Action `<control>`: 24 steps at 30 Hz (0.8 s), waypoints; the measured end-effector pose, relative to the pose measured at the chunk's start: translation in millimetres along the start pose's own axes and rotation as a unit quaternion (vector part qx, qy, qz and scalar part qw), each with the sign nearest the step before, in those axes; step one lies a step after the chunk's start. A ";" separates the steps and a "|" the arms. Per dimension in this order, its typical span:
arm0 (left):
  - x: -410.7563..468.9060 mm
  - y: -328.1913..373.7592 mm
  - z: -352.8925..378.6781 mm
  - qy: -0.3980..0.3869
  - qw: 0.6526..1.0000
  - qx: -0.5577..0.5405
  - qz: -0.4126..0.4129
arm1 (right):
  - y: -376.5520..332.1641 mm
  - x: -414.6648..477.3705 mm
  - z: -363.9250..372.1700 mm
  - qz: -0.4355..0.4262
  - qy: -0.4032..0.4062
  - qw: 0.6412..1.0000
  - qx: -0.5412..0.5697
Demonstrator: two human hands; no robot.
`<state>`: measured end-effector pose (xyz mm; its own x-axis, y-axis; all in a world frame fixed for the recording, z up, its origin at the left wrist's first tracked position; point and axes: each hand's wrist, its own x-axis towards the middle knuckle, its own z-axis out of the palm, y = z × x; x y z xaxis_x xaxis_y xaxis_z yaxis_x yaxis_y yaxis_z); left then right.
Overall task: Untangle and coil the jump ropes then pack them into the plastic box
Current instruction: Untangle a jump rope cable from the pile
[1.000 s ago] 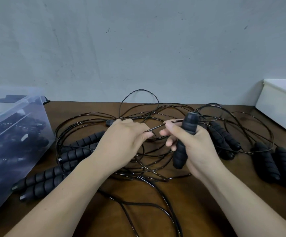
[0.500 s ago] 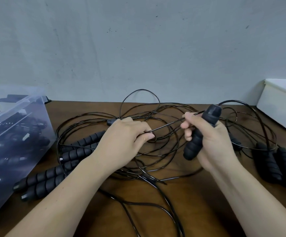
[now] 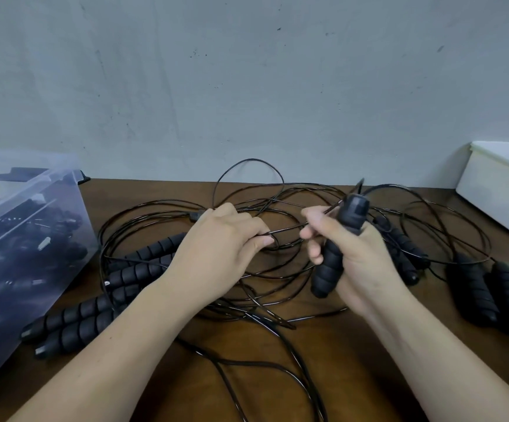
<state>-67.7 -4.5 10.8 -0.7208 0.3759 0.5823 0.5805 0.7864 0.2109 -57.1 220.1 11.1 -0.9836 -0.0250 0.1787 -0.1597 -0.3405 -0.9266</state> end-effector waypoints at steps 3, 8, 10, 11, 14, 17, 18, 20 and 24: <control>-1.1 7.9 3.4 0.001 1.000 0.002 0.016 | 11.6 -5.1 5.5 -0.003 -0.023 0.997 -0.068; -2.7 10.8 6.0 -0.006 1.000 -0.010 0.015 | 14.5 -6.6 6.8 -0.018 -0.017 0.995 -0.097; -2.1 9.4 5.9 -0.020 1.000 -0.011 0.004 | 10.3 -6.9 7.6 -0.024 -0.004 0.996 -0.083; -1.9 8.4 5.4 -0.025 1.000 -0.011 -0.003 | 6.8 -6.8 7.6 -0.025 0.006 0.997 -0.070; -1.2 2.1 3.1 -0.022 0.999 -0.006 -0.026 | -7.5 -3.1 2.5 -0.031 0.041 0.998 -0.022; 0.3 -5.2 -0.3 -0.015 0.999 -0.002 -0.034 | -16.1 1.1 -5.2 -0.039 0.073 0.997 0.010; 0.5 -6.1 -0.8 -0.010 0.999 0.000 -0.032 | -16.9 1.7 -6.7 -0.040 0.078 0.996 0.014; -0.2 -7.2 -2.0 0.008 0.999 0.013 -0.032 | -17.2 2.5 -7.4 -0.036 0.085 0.996 0.019; -1.4 -12.3 -3.5 0.015 0.999 0.015 -0.039 | -17.2 3.7 -7.8 -0.033 0.091 0.995 0.021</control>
<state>-72.5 -16.4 10.2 -0.7516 0.2979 0.5885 0.5104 0.8279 0.2327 -58.6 233.2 25.1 -0.9704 0.1684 0.1731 -0.2255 -0.3746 -0.8994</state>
